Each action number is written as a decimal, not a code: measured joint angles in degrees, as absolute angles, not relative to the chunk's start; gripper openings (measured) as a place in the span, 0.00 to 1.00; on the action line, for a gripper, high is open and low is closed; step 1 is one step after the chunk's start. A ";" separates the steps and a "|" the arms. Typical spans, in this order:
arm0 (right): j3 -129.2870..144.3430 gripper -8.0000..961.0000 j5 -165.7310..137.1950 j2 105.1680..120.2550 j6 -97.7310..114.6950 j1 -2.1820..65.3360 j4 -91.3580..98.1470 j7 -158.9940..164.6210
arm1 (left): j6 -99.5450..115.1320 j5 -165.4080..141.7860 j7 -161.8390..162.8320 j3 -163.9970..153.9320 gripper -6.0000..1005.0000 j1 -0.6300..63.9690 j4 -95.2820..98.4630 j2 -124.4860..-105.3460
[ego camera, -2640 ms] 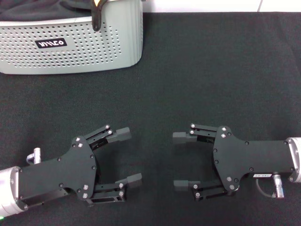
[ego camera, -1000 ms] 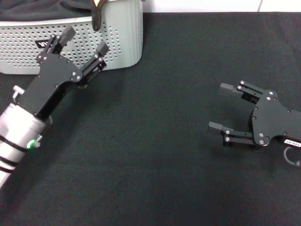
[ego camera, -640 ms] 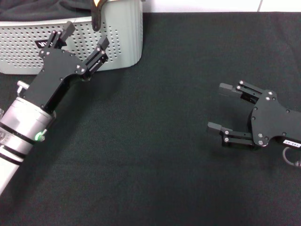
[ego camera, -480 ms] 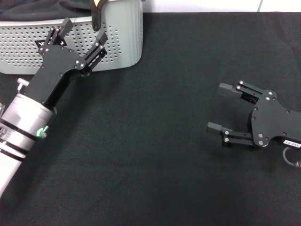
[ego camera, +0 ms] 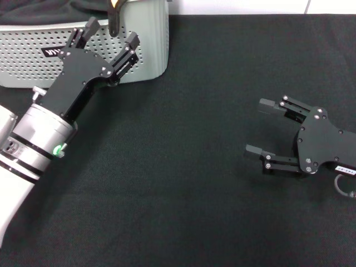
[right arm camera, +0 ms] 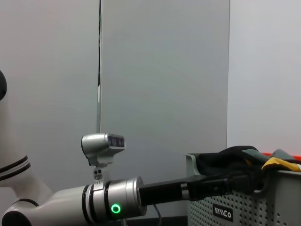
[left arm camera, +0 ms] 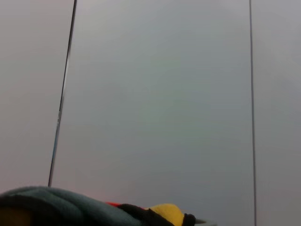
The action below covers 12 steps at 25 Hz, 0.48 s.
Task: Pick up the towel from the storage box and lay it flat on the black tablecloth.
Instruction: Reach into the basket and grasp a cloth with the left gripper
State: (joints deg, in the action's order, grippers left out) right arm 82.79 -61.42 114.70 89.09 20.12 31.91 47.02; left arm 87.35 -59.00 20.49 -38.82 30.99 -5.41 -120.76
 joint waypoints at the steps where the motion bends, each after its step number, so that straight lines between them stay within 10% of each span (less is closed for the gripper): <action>1: 82.79 0.87 -61.42 114.70 89.11 20.13 31.91 47.02 | 87.24 -59.02 20.46 -38.80 0.87 31.17 -5.72 -120.76; 12: 82.92 0.87 -61.43 114.69 89.13 20.13 31.90 47.02 | 84.35 -58.35 20.49 -38.55 0.86 33.21 -6.31 -120.76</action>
State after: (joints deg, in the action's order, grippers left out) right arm 82.92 -61.44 114.69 89.13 20.13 31.90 47.02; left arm 84.35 -58.35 20.49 -38.55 33.21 -6.31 -120.76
